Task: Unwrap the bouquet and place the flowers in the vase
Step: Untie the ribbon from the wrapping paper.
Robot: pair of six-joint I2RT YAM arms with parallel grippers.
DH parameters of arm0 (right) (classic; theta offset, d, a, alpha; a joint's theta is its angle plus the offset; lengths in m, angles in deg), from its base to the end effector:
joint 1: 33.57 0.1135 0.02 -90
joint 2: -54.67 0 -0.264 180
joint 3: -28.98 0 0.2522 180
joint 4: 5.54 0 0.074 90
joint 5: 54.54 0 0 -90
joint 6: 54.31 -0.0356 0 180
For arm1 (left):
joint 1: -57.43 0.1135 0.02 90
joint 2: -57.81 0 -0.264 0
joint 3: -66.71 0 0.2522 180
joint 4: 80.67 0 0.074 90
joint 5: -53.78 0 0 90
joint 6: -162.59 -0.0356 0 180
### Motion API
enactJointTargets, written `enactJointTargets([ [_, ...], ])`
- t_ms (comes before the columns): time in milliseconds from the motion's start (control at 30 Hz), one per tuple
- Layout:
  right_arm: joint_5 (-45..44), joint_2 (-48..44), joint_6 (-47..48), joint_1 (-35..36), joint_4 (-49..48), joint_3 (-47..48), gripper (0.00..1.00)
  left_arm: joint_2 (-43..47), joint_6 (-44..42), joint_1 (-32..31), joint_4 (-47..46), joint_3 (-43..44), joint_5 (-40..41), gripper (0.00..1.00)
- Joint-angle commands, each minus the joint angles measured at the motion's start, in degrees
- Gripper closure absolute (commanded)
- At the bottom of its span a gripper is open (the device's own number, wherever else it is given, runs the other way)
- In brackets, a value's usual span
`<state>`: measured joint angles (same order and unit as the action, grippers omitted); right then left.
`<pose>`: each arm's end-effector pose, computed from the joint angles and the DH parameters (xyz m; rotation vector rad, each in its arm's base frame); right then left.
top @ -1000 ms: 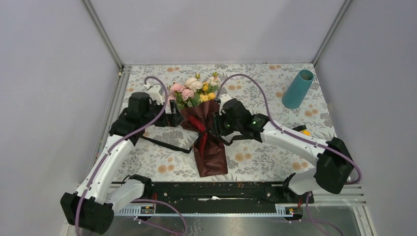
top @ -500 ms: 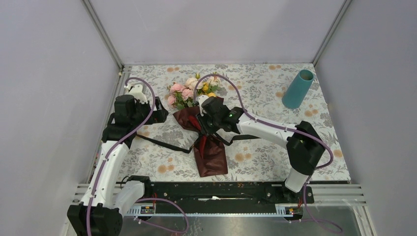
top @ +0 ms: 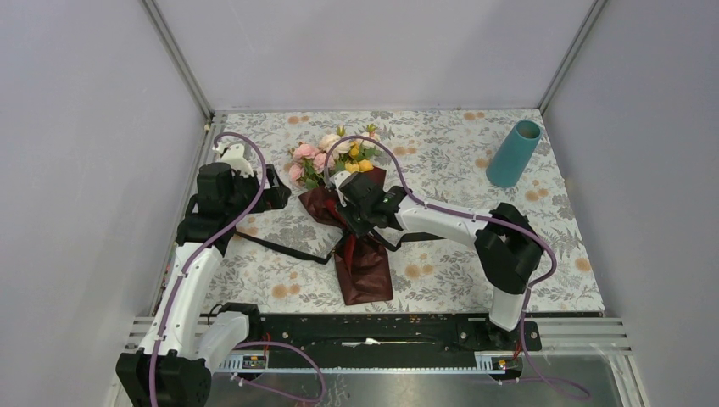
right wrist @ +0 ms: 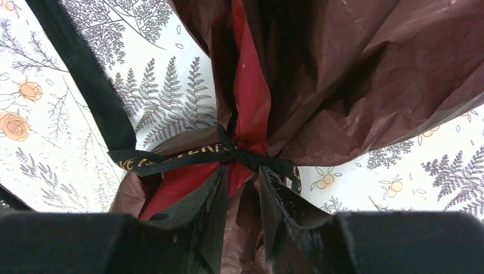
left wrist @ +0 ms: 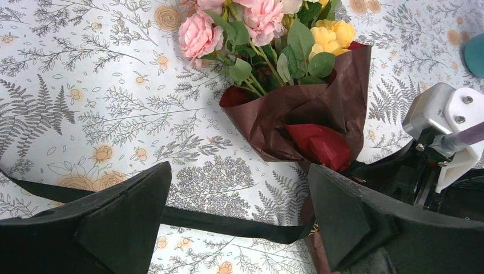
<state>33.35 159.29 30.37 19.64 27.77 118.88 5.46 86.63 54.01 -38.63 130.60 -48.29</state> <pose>0.2429 0.3226 0.2234 -0.9796 2.2486 0.4205 0.1988 -0.0193 0.3178 -0.0684 2.1149 -0.4039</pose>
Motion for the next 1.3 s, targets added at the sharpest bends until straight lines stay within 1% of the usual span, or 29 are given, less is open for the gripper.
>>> enactJointTargets([
  [0, -3.0, 0.77, 2.59, 0.79, 0.44, 3.14, 0.66, 0.15, 0.91, 0.25, -4.2, 1.38, -0.22, 0.01],
  [267, -4.09, 1.75, 3.36, 1.27, 0.69, 4.39, 0.62, 0.15, 1.25, 0.26, -4.26, 0.5, -0.96, 0.01],
  [367, -4.3, 2.83, 3.39, 1.37, 0.71, 4.72, 0.62, 0.12, 1.34, 0.26, -4.22, 0.35, -1.1, 0.01],
  [533, -4.42, 3.66, 3.09, 1.57, 0.07, 3.46, 0.66, 0.24, 1.43, 0.26, -4.23, -0.02, -1.21, 0.01],
  [600, -4.88, 3.78, 2.83, 1.63, -0.49, 2.81, 0.69, 0.32, 1.43, 0.26, -4.25, -0.03, -1.26, 0.01],
  [633, -5.33, 3.89, 2.7, 1.63, -0.82, 2.53, 0.72, 0.33, 1.43, 0.26, -4.22, -0.03, -1.27, 0.01],
  [700, -6.26, 3.78, 2.58, 1.72, -1.01, 2.2, 0.86, 0.33, 1.5, 0.26, -4.26, -0.11, -1.27, 0.01],
  [800, -6.43, 2.48, 1.84, 1.72, -2.12, 1.31, 0.99, 0.33, 1.51, 0.26, -4.21, -0.2, -1.55, 0.01],
  [967, -5.97, -1.64, -1.13, 1.68, -4.46, -1.34, 1.0, 0.52, 1.44, 0.26, -4.77, -0.75, -3.76, 0.01],
  [1133, -5.85, -7.11, -6.2, 1.66, -9.53, -7.7, 1.0, 0.98, 1.92, 0.13, -6.59, -2.12, -7.98, 0.03],
  [1200, -5.62, -9.07, -7.7, 1.63, -11.86, -10.64, 1.0, 1.07, 2.2, -0.51, -7.07, -2.67, -9.07, 0.04],
  [1267, -5.45, -10.33, -8.6, 1.66, -12.59, -11.93, 1.0, 1.1, 2.26, -2.43, -7.09, -2.82, -8.74, 0.04],
])
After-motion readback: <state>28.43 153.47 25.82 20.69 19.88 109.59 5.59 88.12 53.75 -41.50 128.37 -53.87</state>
